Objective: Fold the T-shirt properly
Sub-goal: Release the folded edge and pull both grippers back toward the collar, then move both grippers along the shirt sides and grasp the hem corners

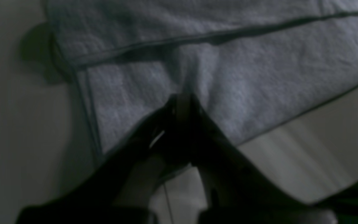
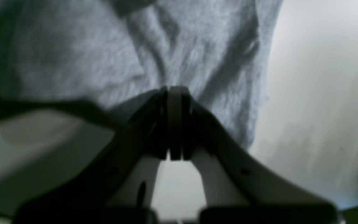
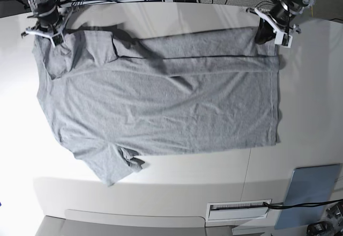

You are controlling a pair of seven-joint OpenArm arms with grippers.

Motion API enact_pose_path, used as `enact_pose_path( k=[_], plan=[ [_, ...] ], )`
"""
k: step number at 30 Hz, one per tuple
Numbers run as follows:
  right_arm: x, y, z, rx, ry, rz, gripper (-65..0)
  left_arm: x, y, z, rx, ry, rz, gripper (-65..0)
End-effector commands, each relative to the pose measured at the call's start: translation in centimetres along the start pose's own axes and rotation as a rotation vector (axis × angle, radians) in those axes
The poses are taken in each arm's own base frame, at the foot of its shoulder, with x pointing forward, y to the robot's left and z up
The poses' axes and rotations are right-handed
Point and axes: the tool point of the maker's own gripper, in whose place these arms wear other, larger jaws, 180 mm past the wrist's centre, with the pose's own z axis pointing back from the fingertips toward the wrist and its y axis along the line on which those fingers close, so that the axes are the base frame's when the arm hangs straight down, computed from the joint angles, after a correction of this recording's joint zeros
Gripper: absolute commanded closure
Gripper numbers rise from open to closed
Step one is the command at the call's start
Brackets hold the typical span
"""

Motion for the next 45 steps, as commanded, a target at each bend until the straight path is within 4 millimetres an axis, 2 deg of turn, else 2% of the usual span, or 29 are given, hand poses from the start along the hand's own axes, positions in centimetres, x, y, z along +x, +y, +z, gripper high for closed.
enact_pose_path(
  k=[1,4,7,9,13,18,21,27,28,31,32,34,37,38,45],
  plan=[
    [-1.5,0.6,0.6,0.027,0.056,0.024,0.0,-5.9,0.8,1.7,0.035,0.25,-0.05,0.0],
    [-3.2,1.1,1.6,0.025,0.093,0.064,0.0,-7.0,1.9,3.1,0.072,0.277,-0.039,0.0],
    [-4.6,1.1,2.4,0.006,0.122,0.114,0.0,-7.6,3.7,4.7,0.126,0.291,-0.026,0.0],
    [-5.3,1.1,2.9,-0.001,0.138,0.13,0.0,-7.7,4.2,5.7,0.12,0.295,-0.03,0.0],
    [-6.5,1.0,3.5,0.0,0.166,0.134,0.0,-7.3,4.5,6.7,0.085,0.275,-0.023,0.0],
    [-7.1,0.0,4.2,-0.022,0.18,0.136,0.0,-5.8,5.1,6.8,0.086,0.215,-0.021,0.0],
    [-5.4,-1.3,4.5,-0.059,0.14,0.118,0.0,-3.8,4.9,6.6,0.081,0.141,-0.045,0.0],
    [-0.3,-5.3,5.8,-0.177,0.017,0.069,0.0,1.3,3.3,6.0,0.053,0.012,-0.12,0.0],
    [0.3,-6.0,6.1,-0.197,0.002,0.068,0.0,2.0,3.1,5.9,0.049,-0.005,-0.132,-1.8],
    [1.9,-8.2,6.7,-0.26,-0.047,0.066,0.0,4.3,2.6,5.6,0.04,-0.059,-0.163,-18.4],
    [2.2,-8.9,6.7,-0.279,-0.059,0.064,-2.8,4.9,2.6,5.5,0.041,-0.076,-0.17,-23.2],
    [3.0,-9.9,6.7,-0.308,-0.08,0.055,-13.1,6.2,3.5,5.0,0.086,-0.105,-0.166,-28.9],
    [4.6,-10.3,6.2,-0.297,-0.126,0.036,-27.6,8.4,5.4,4.1,0.17,-0.13,-0.154,-29.5],
    [5.3,-10.5,6.0,-0.295,-0.148,0.015,-29.7,9.4,5.8,3.6,0.182,-0.141,-0.145,-29.5],
    [10.7,-12.3,5.9,-0.311,-0.358,-0.122,-29.7,17.3,8.4,0.2,0.191,-0.243,-0.063,-29.5]
  ],
)
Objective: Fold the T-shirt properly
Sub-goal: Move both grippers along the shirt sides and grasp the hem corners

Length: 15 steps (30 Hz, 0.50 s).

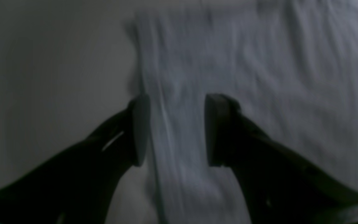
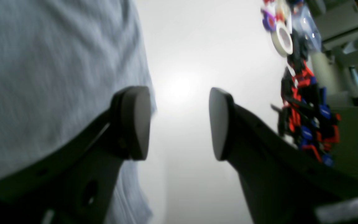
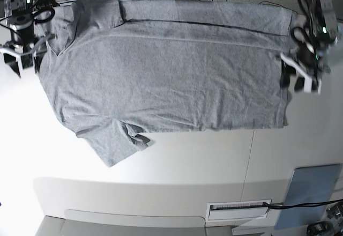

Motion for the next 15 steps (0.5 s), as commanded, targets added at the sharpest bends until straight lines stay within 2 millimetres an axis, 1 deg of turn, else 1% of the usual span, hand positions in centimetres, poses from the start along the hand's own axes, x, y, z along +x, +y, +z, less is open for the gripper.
enact_pose_path(
  k=[1,3,4,7,10,12,15],
  plan=[
    [1.5,-0.9,-0.1,-0.022,-0.045,-0.002,-29.7,2.2,0.9,-0.4,0.012,-0.048,-0.009,-29.5],
    [1.7,-0.7,-0.5,-0.005,-0.033,-0.048,-29.7,3.4,1.9,-1.6,0.039,-0.048,0.016,-29.5],
    [1.5,-0.2,-0.8,0.027,-0.011,-0.055,-29.7,3.8,2.5,-2.1,0.049,-0.051,0.032,-29.5],
    [1.7,2.2,-1.2,0.167,0.026,-0.072,-29.7,3.5,3.8,-3.7,0.064,-0.039,0.085,-29.5],
    [2.7,3.1,-1.8,0.19,0.016,-0.094,-29.7,3.0,4.7,-5.4,0.051,-0.026,0.13,-29.4],
    [3.3,3.5,-2.2,0.197,0.014,-0.101,-29.7,3.1,5.1,-6.4,0.038,-0.025,0.153,-29.4],
    [4.0,4.6,-2.6,0.223,0.014,-0.093,-29.7,3.9,5.3,-7.7,0.024,-0.026,0.176,-29.4]
  ],
)
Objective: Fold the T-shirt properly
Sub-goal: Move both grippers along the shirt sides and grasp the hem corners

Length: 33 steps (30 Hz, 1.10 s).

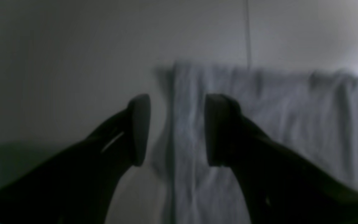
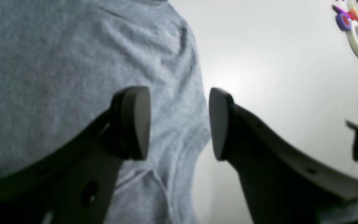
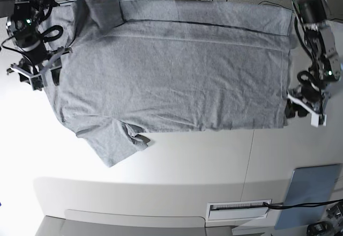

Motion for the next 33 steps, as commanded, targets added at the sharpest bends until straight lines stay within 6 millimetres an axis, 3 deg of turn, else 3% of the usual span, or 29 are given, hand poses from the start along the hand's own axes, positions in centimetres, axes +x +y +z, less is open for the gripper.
enact_pose_path(
  k=[1,5,8,12,18,21,26,29,33],
  plan=[
    [1.3,-0.2,0.1,-0.005,-0.041,0.022,-29.7,2.2,0.1,-0.2,-0.006,-0.047,-0.018,-29.4],
    [0.8,1.3,-0.3,0.018,-0.014,0.074,-29.7,1.4,-0.6,-2.9,0.026,0.044,-0.079,-29.4],
    [0.5,1.3,-0.3,0.005,0.002,0.081,-29.7,1.3,0.5,-4.5,0.135,0.104,-0.114,-29.4],
    [0.5,1.2,-0.3,0.001,0.003,0.078,-29.7,1.5,0.0,-5.7,0.133,0.135,-0.129,-29.4],
    [0.4,1.2,-0.3,0.001,0.01,0.078,-29.7,-0.7,0.9,-6.6,0.133,0.231,-0.117,-29.5],
    [0.4,1.2,-0.3,0.001,0.01,0.078,-29.7,-2.0,-0.2,-6.6,0.06,0.288,-0.139,-29.5],
    [0.4,1.2,-0.3,0.001,0.011,0.078,-29.7,-2.5,-2.7,-6.5,-0.087,0.302,-0.149,-29.0],
    [0.4,1.2,-0.3,0.001,0.01,0.078,-29.7,-2.4,-2.9,-6.5,-0.097,0.299,-0.13,-23.3],
    [1.1,0.8,-0.3,-0.024,-0.026,0.113,-29.7,-1.6,-2.0,-6.7,-0.04,0.276,-0.113,-2.5]
  ],
)
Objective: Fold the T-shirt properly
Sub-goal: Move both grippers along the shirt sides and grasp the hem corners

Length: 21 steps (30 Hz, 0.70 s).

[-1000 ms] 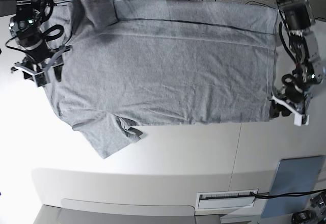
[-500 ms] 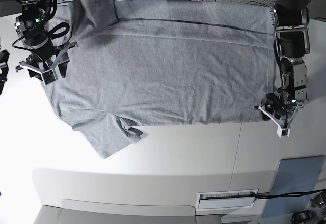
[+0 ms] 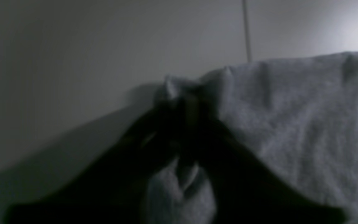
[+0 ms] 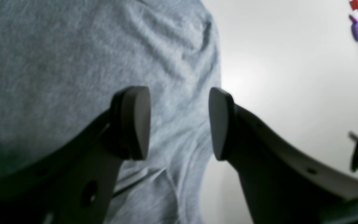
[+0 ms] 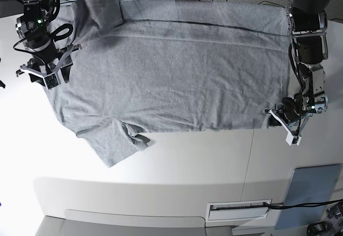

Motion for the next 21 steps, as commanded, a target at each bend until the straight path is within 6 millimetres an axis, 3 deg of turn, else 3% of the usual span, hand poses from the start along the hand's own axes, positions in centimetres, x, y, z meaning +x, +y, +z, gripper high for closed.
enact_pose_path(
  k=[1,5,16,21],
  plan=[
    [1.4,-1.1,0.3,-0.035,-0.052,0.027,-29.7,1.7,0.7,0.5,0.023,-0.029,-0.011,0.0],
    [1.6,-1.7,-0.1,-0.057,-0.059,0.043,-29.7,2.7,1.0,0.6,0.038,-0.06,0.002,0.0],
    [1.1,-3.2,-3.5,-0.034,-0.04,-0.057,-29.7,3.5,1.0,0.7,0.038,-0.09,-0.002,0.0],
    [1.8,-4.2,-6.2,0.002,-0.047,-0.093,-29.8,3.5,1.0,0.6,0.038,-0.088,-0.002,0.0]
  ],
)
